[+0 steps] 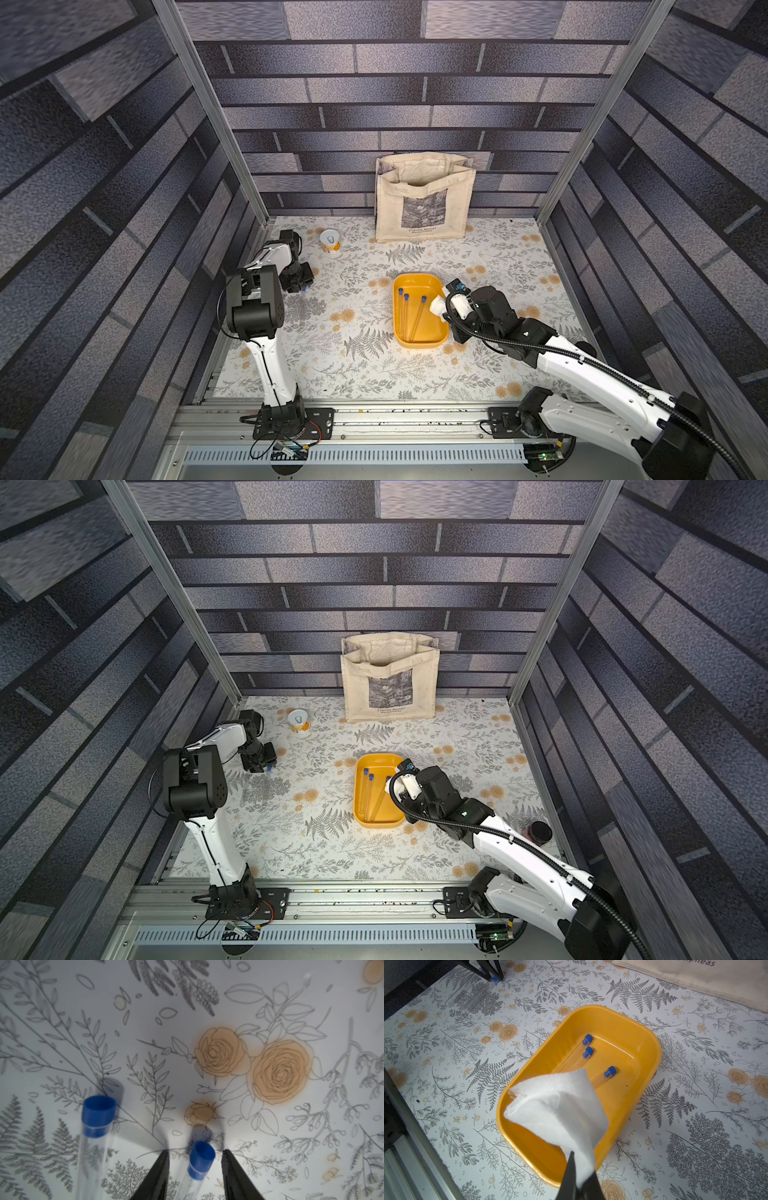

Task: Wipe the exteriors of test tubes
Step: Pick up the test tube at the center of the board.

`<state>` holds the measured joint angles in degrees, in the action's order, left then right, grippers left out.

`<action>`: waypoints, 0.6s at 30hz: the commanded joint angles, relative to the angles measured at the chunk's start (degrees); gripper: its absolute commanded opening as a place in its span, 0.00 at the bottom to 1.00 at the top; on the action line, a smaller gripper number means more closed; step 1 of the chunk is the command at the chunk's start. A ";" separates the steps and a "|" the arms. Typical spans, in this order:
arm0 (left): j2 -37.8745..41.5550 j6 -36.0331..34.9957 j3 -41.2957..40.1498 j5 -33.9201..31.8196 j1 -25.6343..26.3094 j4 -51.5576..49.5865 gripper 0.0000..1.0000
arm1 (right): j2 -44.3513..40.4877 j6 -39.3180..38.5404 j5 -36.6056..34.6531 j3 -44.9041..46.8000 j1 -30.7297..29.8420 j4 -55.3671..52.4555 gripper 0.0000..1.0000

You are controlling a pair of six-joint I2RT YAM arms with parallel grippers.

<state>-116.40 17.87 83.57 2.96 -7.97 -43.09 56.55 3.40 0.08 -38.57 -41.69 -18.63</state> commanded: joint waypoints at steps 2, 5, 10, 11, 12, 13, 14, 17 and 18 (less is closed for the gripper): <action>-1.94 -1.28 2.34 0.45 -0.07 -0.93 0.40 | -1.39 0.09 -0.95 1.20 0.38 -0.87 0.00; -2.16 -1.08 2.04 0.24 0.06 -0.86 0.37 | -1.96 0.28 -1.20 1.38 0.42 -1.05 0.00; -2.60 -0.84 1.95 -0.17 0.57 -1.52 0.29 | -1.78 0.38 -1.05 1.22 0.43 -1.05 0.00; -2.47 -0.82 1.76 -0.34 0.75 -1.51 0.29 | -1.69 0.38 -0.99 1.13 0.49 -1.05 0.00; -2.43 -0.82 1.61 -0.37 1.00 -1.51 0.29 | -1.58 0.40 -0.95 1.01 0.39 -0.98 0.00; -2.34 -0.84 1.47 -0.60 1.24 -1.48 0.29 | -1.62 0.40 -0.96 1.03 0.40 -0.97 0.00; -2.42 -0.82 1.39 -0.72 1.37 -1.58 0.29 | -1.59 0.47 -0.96 0.96 0.39 -0.89 0.00; -2.58 -0.73 1.16 -0.78 1.98 -1.65 0.25 | -1.62 0.60 -0.86 0.95 0.38 -0.83 0.00; -2.60 -0.73 1.17 -0.90 2.06 -1.73 0.24 | -1.62 0.61 -0.86 0.95 0.32 -0.88 0.00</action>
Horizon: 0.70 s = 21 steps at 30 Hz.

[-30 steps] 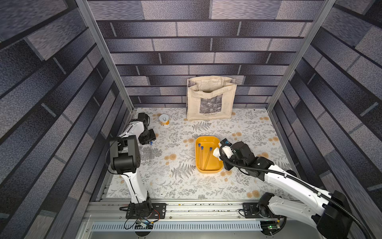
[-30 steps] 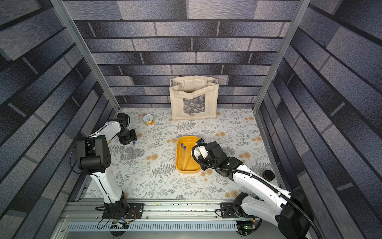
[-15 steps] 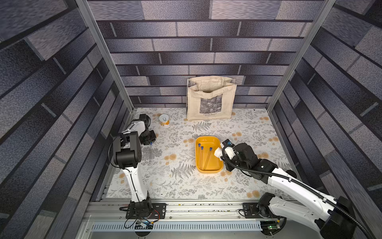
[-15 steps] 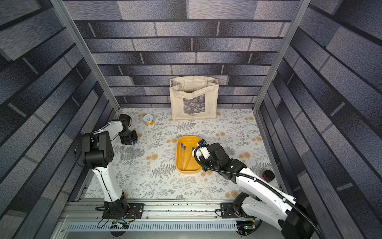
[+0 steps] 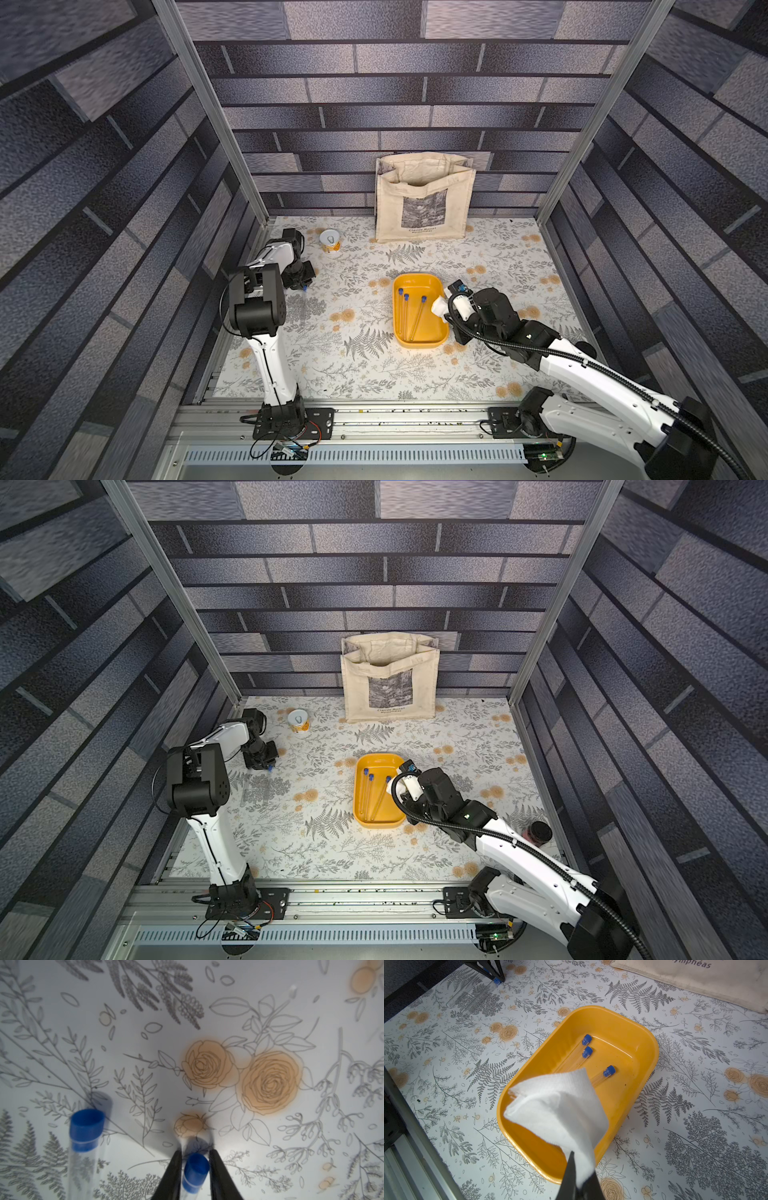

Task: Wipe the exteriors of test tubes
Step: Pick up the test tube at the center of the board.

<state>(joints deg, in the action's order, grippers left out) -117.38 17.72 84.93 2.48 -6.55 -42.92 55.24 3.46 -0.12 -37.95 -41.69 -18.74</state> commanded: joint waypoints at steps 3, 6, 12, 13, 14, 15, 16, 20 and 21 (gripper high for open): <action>-1.62 -0.49 -0.54 -0.30 1.02 -1.82 0.19 | -0.63 0.75 -0.67 0.45 0.43 -1.03 0.00; -1.60 -0.49 -0.73 -0.28 1.16 -1.82 0.16 | -1.18 0.80 -0.79 0.75 0.40 -1.19 0.00; -1.06 -0.31 -0.75 0.46 1.86 -2.14 0.13 | -1.58 0.97 -0.78 1.04 0.39 -1.56 0.00; -0.58 -0.24 -0.66 0.90 2.13 -2.42 0.13 | -1.34 0.91 -0.61 1.04 0.41 -1.56 0.00; -0.01 -0.14 -0.59 1.38 2.38 -2.65 0.12 | -1.04 0.91 -0.27 1.05 0.47 -1.49 0.00; 1.00 -0.09 -0.64 1.90 2.82 -2.78 0.12 | -0.54 0.82 0.22 1.04 0.40 -1.34 0.00; 2.16 0.01 -0.79 2.42 3.38 -2.95 0.12 | 0.06 0.69 1.10 1.00 0.40 -1.09 0.00; 6.56 0.03 -1.07 6.59 6.17 -3.54 0.13 | 3.51 -0.28 6.49 -0.16 0.39 0.72 0.00; 7.76 0.04 -1.12 8.45 7.17 -3.50 0.13 | 4.71 -0.77 8.29 -0.59 0.47 1.39 0.00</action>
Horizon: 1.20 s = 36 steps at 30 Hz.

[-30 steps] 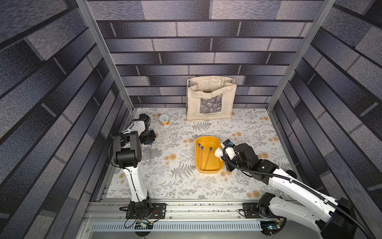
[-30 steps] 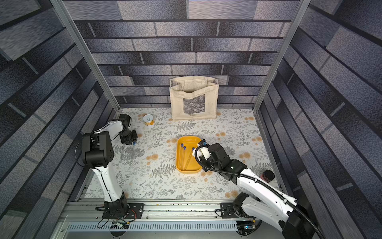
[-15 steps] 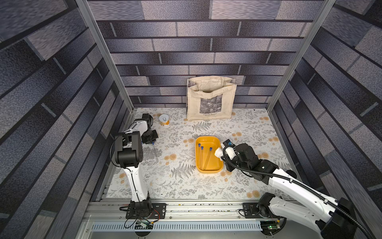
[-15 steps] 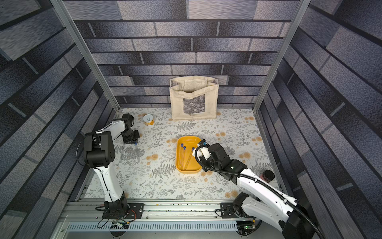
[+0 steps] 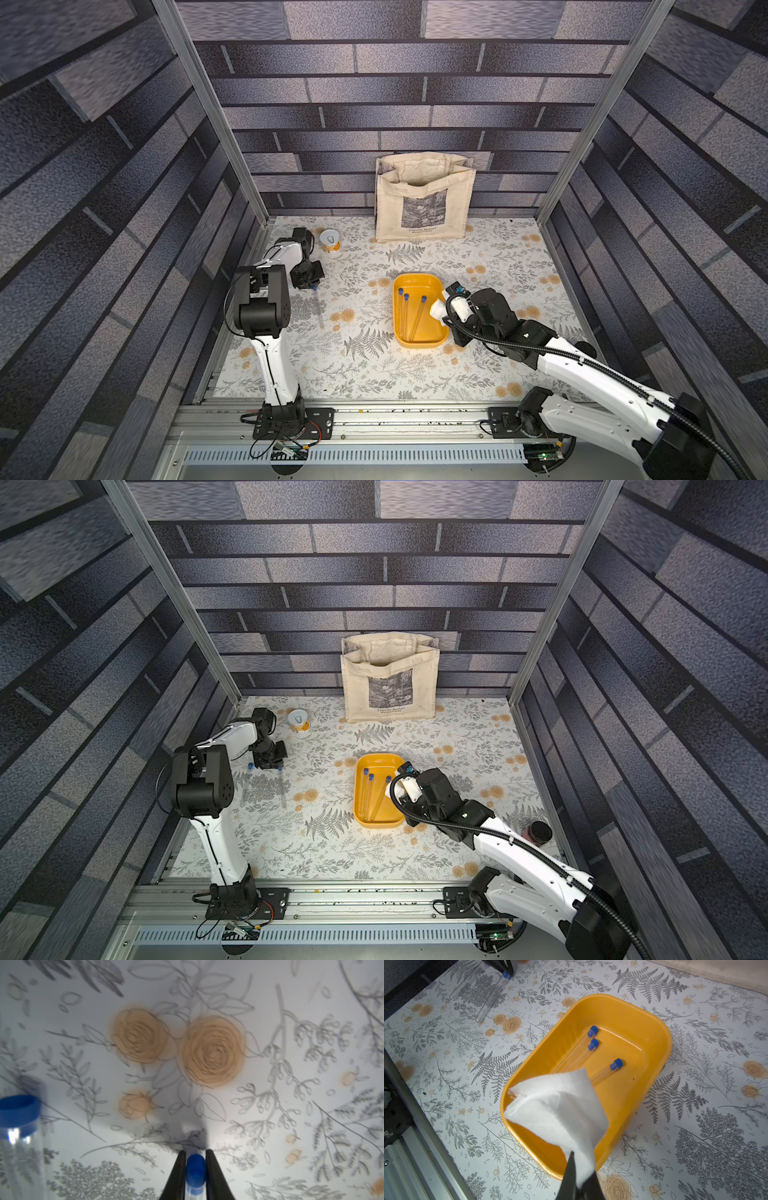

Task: Wipe the exteriors of test tubes
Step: Pick up the test tube at the center of the board, then wipe the dirt from the test tube.

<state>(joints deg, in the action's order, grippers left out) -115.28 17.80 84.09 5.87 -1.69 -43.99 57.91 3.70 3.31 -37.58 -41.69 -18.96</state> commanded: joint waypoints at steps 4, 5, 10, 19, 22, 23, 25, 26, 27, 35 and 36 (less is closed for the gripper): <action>10.04 0.85 0.32 8.94 8.18 -2.42 0.13 | 6.61 -1.87 8.68 -3.13 0.37 4.03 0.00; 11.01 1.15 0.64 9.30 9.62 -2.42 0.13 | 7.51 -2.16 9.08 -3.57 0.30 4.45 0.00; 14.56 3.53 2.94 13.60 17.44 -1.63 0.15 | 11.01 -2.84 12.54 -6.26 0.36 6.41 0.00; 15.73 8.90 5.25 21.57 27.12 3.52 0.14 | 12.06 -2.21 16.48 -6.82 0.29 10.74 0.00; 15.37 10.36 5.62 23.42 29.05 5.25 0.14 | 11.68 -2.38 16.39 -6.47 0.29 11.09 0.00; 15.22 10.83 5.66 23.99 29.64 5.83 0.15 | 11.61 -2.46 16.25 -6.38 0.24 11.08 0.00; 15.05 11.89 5.89 24.56 31.03 6.87 0.14 | 11.61 -2.69 15.57 -6.52 0.29 10.88 0.00; 14.94 12.76 5.75 25.45 31.66 7.88 0.14 | 11.74 -2.68 15.08 -6.62 0.28 10.61 0.00; 14.91 14.01 5.41 26.48 32.12 9.35 0.14 | 11.87 -2.35 13.96 -6.86 0.30 10.25 0.00; 14.21 16.52 5.85 28.58 35.17 12.61 0.15 | 12.64 -1.73 5.65 -9.78 1.48 8.19 0.00; 14.09 16.62 5.81 28.66 35.39 12.70 0.15 | 12.83 -1.91 5.10 -10.26 1.83 7.97 0.00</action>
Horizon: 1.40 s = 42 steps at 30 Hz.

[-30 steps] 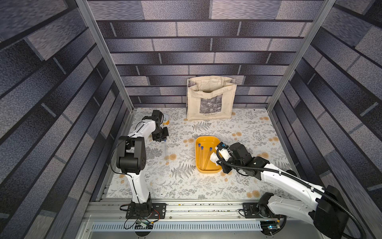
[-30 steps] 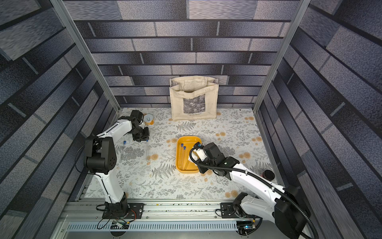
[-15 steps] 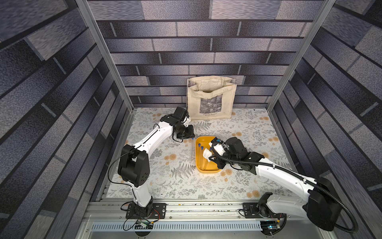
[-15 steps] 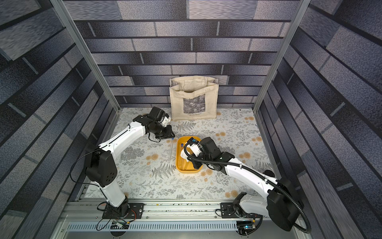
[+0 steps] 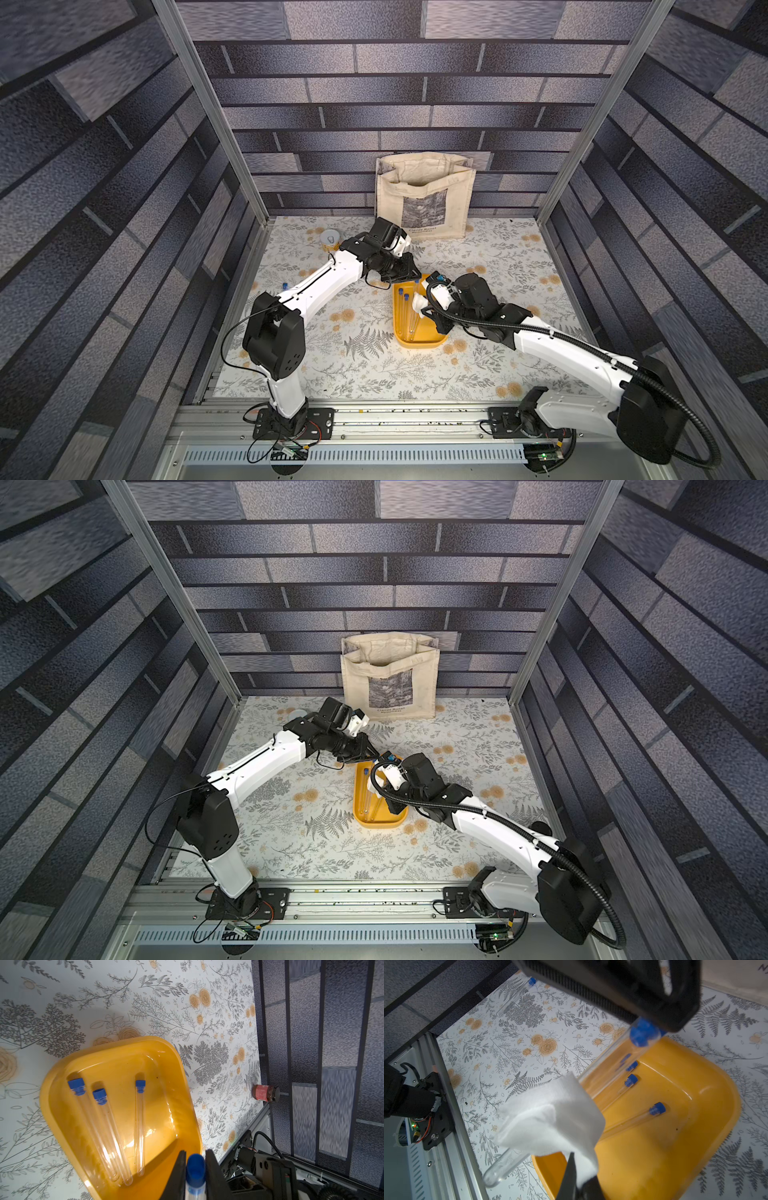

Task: Wipe the exteriors of test tubes
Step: Wipe the dirt from the test tube.

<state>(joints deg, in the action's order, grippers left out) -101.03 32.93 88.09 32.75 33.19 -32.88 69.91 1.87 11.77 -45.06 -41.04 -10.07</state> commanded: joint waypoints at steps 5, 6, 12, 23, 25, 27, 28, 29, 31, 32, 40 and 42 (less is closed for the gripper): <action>-0.49 1.44 1.82 2.05 1.09 1.70 0.15 | 2.05 -0.41 -5.61 -5.75 3.63 -2.64 0.00; -0.57 1.52 1.64 2.14 1.17 1.95 0.15 | 2.16 -0.63 -5.85 -6.12 3.87 -2.77 0.00; -0.74 1.88 1.47 2.65 1.26 2.71 0.15 | 2.71 -1.81 -3.18 -5.77 3.80 -2.62 0.00; -1.31 2.22 1.47 3.09 1.26 3.58 0.15 | -3.13 -4.25 -3.07 1.11 -2.43 -1.56 0.00; -1.40 2.38 1.38 3.19 1.15 3.79 0.15 | -4.36 -4.24 -3.86 2.43 -4.24 -1.06 0.00; -1.48 2.48 1.38 3.24 1.16 3.92 0.15 | -5.76 -4.19 -5.09 3.91 -6.24 -0.80 0.00; -1.46 2.46 1.38 3.28 1.09 3.99 0.15 | -6.34 -4.02 -5.53 4.54 -7.12 -0.67 0.00; -1.59 2.49 1.38 3.28 1.14 4.05 0.15 | -6.95 -3.90 -6.02 5.22 -8.20 -0.71 0.00; -1.54 2.53 1.38 3.45 1.13 4.12 0.15 | -7.90 -3.65 -6.45 6.45 -9.61 -0.49 0.00; -1.62 2.50 1.46 3.46 1.11 4.09 0.15 | -8.40 -3.55 -6.44 7.12 -10.14 -0.30 0.00; -1.87 2.72 1.46 4.07 1.20 4.28 0.15 | -8.11 -2.93 -9.66 6.38 -8.95 -1.20 0.00; -1.80 2.75 1.29 4.05 1.35 4.39 0.15 | -6.85 -2.92 -9.33 4.75 -7.32 -1.86 0.00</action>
<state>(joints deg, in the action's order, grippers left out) -102.61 35.03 88.33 35.83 34.15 -29.28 62.00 -1.37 3.90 -37.63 -49.89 -11.42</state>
